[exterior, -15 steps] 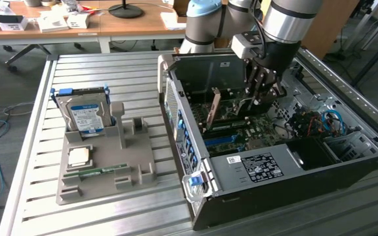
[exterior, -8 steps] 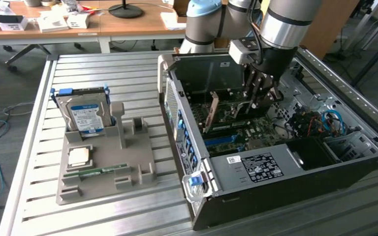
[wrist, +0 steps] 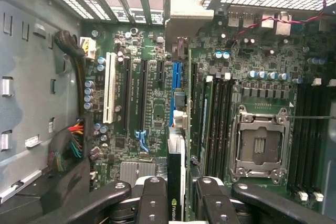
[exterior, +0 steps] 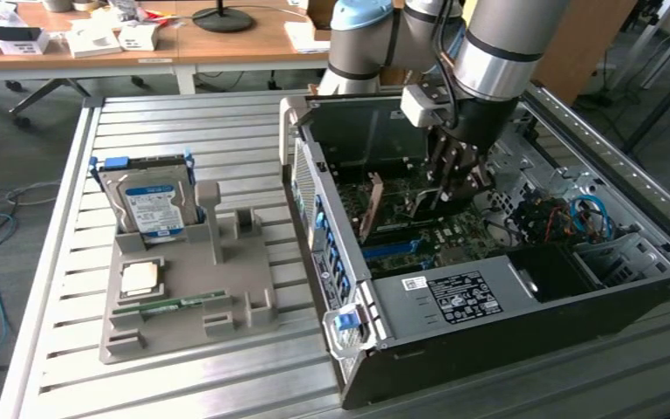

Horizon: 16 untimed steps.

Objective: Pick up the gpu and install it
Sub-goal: 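Insert the gpu into the slot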

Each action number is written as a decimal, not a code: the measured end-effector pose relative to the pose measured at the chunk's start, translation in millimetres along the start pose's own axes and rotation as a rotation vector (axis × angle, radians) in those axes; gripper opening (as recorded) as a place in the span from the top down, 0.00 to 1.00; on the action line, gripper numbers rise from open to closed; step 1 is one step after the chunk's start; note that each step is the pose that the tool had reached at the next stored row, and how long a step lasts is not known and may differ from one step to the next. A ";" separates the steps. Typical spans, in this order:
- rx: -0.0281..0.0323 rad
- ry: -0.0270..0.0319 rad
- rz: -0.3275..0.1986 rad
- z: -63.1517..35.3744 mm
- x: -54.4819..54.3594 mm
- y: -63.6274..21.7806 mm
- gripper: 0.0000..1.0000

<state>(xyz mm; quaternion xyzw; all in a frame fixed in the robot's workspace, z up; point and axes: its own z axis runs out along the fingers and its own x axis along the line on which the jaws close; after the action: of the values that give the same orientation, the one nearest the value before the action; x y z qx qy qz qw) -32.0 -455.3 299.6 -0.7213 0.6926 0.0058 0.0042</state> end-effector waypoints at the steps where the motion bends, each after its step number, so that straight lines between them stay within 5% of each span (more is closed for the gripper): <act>1: 0.0000 0.0000 -0.001 0.2 0.0 0.0 0.74; 16: 0.0043 -0.0001 -0.004 13.5 -0.2 9.4 0.74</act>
<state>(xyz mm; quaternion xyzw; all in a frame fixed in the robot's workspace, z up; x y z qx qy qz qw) -41.4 -455.3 286.1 -0.7227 0.6911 0.0043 0.0058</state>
